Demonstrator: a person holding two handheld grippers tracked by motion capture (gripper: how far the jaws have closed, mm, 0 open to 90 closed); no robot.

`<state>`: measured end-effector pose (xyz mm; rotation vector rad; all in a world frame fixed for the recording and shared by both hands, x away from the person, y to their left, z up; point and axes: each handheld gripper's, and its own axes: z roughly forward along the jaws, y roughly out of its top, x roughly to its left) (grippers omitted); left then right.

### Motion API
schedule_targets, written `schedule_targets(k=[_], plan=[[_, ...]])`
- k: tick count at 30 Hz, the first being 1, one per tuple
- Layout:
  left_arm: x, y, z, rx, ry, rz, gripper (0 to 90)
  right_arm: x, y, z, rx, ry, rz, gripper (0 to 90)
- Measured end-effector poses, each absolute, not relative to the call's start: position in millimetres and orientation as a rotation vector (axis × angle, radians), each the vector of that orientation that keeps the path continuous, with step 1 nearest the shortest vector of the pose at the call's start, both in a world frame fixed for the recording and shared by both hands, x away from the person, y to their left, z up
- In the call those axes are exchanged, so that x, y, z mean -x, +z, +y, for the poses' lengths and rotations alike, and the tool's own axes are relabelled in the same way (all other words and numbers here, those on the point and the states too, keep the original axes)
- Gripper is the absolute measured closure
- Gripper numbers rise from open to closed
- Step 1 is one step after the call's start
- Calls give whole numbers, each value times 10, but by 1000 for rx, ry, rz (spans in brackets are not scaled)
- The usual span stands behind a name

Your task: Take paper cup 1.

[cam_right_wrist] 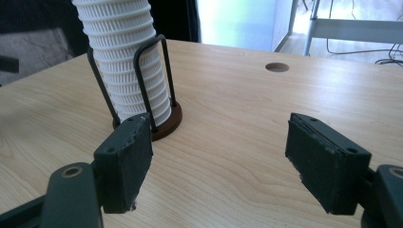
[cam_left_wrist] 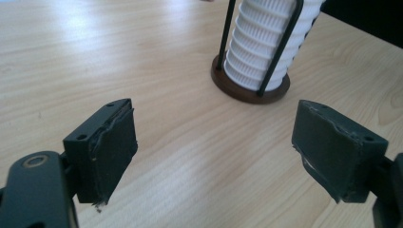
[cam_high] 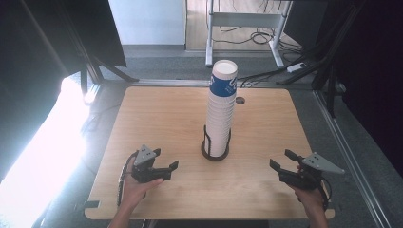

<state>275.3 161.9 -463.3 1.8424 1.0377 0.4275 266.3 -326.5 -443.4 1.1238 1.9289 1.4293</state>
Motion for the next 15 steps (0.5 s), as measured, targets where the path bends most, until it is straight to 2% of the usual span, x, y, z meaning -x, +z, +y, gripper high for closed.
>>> schedule_targets(k=[15], plan=[[-2966, -4290, 1239, -1837, 448, 885, 146, -2686, -4538, -3129, -1117, 1408, 1989, 249]])
